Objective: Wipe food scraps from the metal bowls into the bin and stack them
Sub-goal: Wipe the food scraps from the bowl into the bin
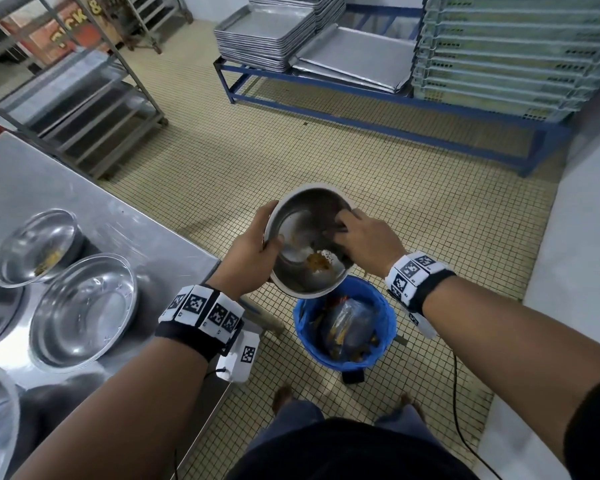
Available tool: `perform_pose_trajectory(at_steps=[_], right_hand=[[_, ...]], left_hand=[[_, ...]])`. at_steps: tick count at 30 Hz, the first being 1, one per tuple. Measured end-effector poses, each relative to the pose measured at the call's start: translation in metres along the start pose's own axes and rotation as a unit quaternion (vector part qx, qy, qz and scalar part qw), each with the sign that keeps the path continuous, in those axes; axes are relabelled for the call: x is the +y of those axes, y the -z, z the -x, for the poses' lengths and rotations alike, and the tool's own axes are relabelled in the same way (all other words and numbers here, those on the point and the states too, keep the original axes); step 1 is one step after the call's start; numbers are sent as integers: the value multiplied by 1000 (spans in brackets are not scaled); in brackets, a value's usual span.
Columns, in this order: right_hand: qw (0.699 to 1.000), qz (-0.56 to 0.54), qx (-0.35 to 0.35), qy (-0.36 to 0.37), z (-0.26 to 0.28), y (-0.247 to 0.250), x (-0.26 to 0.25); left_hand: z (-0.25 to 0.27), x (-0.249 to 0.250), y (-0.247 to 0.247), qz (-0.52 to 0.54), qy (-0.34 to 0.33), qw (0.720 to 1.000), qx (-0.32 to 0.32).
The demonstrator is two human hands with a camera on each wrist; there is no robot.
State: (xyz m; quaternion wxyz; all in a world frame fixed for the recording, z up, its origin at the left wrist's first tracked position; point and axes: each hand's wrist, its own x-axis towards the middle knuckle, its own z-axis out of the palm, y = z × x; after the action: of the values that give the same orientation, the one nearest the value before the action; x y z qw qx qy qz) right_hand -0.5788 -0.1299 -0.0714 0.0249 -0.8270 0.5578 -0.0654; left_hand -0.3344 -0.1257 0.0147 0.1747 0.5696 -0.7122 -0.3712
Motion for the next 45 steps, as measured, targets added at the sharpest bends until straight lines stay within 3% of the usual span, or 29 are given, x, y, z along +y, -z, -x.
perform_pose_trajectory(at_steps=[4,11,16,20,23,30,36,40,45], right_hand=[[999,-5,-46,-2,12,2,0],[985,-145,-87,-11,30,1,9],[943,-306,55,-123,15,16,13],[937,-302,139,-110,-5,32,-2],[961,-242,104,-83,-17,33,-12],[990,-123,-72,-1,-17,38,-8],[980,-191,35,-32,-25,52,-9],[989,-137,-51,-4,-19,53,-8],[990,-109,-92,21,-7,49,-7]], left_hand=[[-3,0,-1,-8,-17,1000,7],[-5,4,-1,-11,-3,1000,15],[-2,11,-2,-10,21,1000,10],[2,17,-4,-11,10,1000,10],[3,19,-4,-2,8,1000,8],[6,18,9,-12,4,999,35],[5,26,8,-15,-8,1000,26],[4,25,5,-8,-20,999,33],[0,24,3,-19,-28,998,46]])
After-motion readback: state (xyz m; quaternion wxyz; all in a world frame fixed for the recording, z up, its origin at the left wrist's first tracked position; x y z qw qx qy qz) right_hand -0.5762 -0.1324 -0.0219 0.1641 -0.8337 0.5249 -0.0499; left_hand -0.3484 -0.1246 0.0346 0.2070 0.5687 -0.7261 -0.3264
